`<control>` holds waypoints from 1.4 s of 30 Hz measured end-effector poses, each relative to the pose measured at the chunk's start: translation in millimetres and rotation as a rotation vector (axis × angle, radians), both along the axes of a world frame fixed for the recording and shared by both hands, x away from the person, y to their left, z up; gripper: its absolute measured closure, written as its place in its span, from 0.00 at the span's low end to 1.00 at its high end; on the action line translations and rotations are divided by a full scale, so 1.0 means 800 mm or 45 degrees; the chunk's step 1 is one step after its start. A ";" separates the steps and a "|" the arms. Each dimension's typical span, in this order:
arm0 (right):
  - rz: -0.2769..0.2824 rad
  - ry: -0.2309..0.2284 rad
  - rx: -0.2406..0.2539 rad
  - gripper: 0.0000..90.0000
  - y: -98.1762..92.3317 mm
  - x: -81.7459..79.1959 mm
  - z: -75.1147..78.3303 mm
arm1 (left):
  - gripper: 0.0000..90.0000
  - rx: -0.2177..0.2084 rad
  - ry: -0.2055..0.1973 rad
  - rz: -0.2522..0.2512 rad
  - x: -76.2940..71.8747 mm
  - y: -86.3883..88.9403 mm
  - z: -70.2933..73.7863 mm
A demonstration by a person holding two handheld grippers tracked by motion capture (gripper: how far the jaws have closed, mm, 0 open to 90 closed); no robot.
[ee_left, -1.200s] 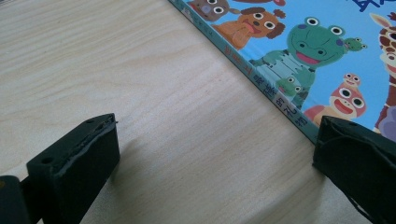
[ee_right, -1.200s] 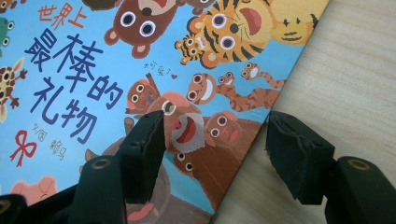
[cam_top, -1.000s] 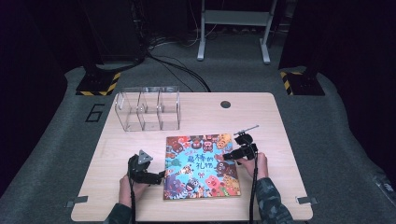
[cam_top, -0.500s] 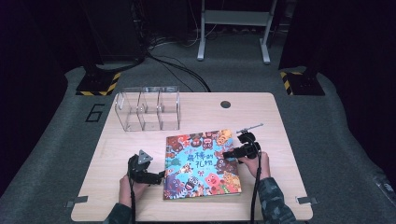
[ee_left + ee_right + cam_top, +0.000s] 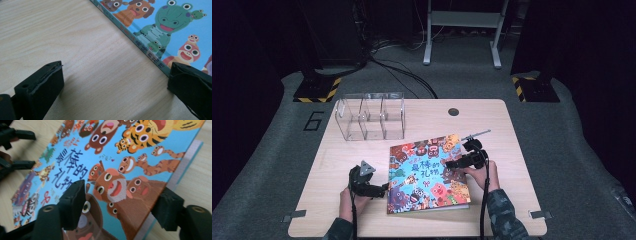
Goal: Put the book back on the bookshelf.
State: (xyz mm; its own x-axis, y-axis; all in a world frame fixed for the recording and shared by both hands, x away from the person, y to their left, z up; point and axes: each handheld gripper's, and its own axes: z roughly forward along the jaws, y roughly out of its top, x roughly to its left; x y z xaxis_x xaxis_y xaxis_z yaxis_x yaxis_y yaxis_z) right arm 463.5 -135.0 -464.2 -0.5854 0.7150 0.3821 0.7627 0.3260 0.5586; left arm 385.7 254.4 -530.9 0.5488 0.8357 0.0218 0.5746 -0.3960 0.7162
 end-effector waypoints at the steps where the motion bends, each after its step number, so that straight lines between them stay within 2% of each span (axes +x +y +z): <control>1: 0.002 -0.007 0.012 0.34 0.000 -0.001 0.004 | 0.00 0.012 0.002 -0.011 0.000 0.001 0.001; 4: -0.005 -0.036 0.135 0.37 -0.003 0.000 0.019 | 0.00 0.003 -0.001 0.001 0.000 0.000 0.000; 5: -0.007 -0.042 0.162 0.37 -0.003 0.001 0.024 | 0.00 0.006 0.000 -0.001 0.000 0.000 0.000; 6: -0.007 -0.035 0.163 0.37 -0.001 0.004 0.028 | 0.00 0.003 0.008 -0.003 0.000 0.000 0.001; 7: -0.008 -0.034 0.134 0.38 0.002 0.007 0.030 | 0.00 0.006 0.001 -0.002 0.000 0.000 0.000; 9: -0.010 -0.045 0.002 0.42 0.012 0.013 0.027 | 0.00 0.008 0.004 -0.001 0.000 0.000 0.000; 10: -0.015 -0.034 -0.041 0.40 0.018 0.014 0.025 | 0.00 0.008 0.003 -0.007 0.000 0.001 0.000; 12: -0.017 -0.029 -0.028 0.42 0.018 0.016 0.021 | 0.00 0.008 0.005 -0.002 0.000 0.000 0.000; 14: -0.042 -0.001 0.032 0.48 0.012 0.015 0.019 | 0.00 0.007 0.005 -0.001 0.000 0.000 0.000; 15: -0.037 -0.009 0.046 0.48 0.009 0.015 0.018 | 0.00 0.008 0.005 -0.002 0.000 0.000 0.000; 17: -0.054 0.002 0.051 0.48 0.009 0.012 0.016 | 0.00 0.006 -0.001 -0.001 -0.001 0.000 0.000; 19: -0.056 -0.009 0.041 0.48 0.008 0.011 0.015 | 0.00 0.017 -0.004 -0.005 -0.001 0.000 0.001; 21: -0.061 -0.015 0.036 0.48 0.007 0.009 0.014 | 0.00 0.003 0.007 0.013 -0.002 -0.001 0.000; 23: -0.057 -0.022 0.036 0.48 0.007 0.007 0.015 | 0.00 -0.002 0.009 -0.005 -0.002 0.000 0.001; 24: -0.056 -0.027 0.036 0.48 0.007 0.006 0.016 | 0.00 -0.022 0.009 -0.015 -0.002 0.001 0.001; 26: -0.052 -0.034 0.033 0.49 0.005 0.004 0.017 | 0.00 -0.051 0.000 0.008 -0.002 -0.002 0.000; 27: -0.061 -0.021 0.038 0.49 0.005 0.002 0.017 | 0.00 -0.047 0.004 0.009 -0.002 -0.002 0.000; 28: -0.056 -0.032 0.040 0.49 0.004 0.002 0.017 | 0.00 -0.032 0.008 -0.009 -0.001 -0.001 0.001; 29: -0.058 -0.028 0.042 0.49 0.003 0.000 0.017 | 0.00 -0.063 0.007 0.020 -0.002 -0.005 0.000; 31: -0.054 -0.030 0.045 0.49 -0.001 -0.002 0.016 | 0.00 -0.035 0.003 -0.002 -0.002 -0.006 0.001; 36: -0.071 -0.024 0.044 0.49 -0.017 -0.011 0.021 | 0.00 -0.055 0.016 -0.028 0.000 -0.024 0.002; 37: -0.072 -0.026 0.038 0.49 -0.021 -0.013 0.023 | 0.00 -0.071 0.014 -0.016 0.000 -0.030 0.001; 40: -0.083 -0.038 0.033 0.49 -0.033 -0.019 0.027 | 0.00 -0.068 0.028 -0.061 0.005 -0.038 0.003; 42: -0.097 -0.032 0.029 0.49 -0.037 -0.023 0.028 | 0.01 -0.104 0.026 -0.058 0.007 -0.042 0.007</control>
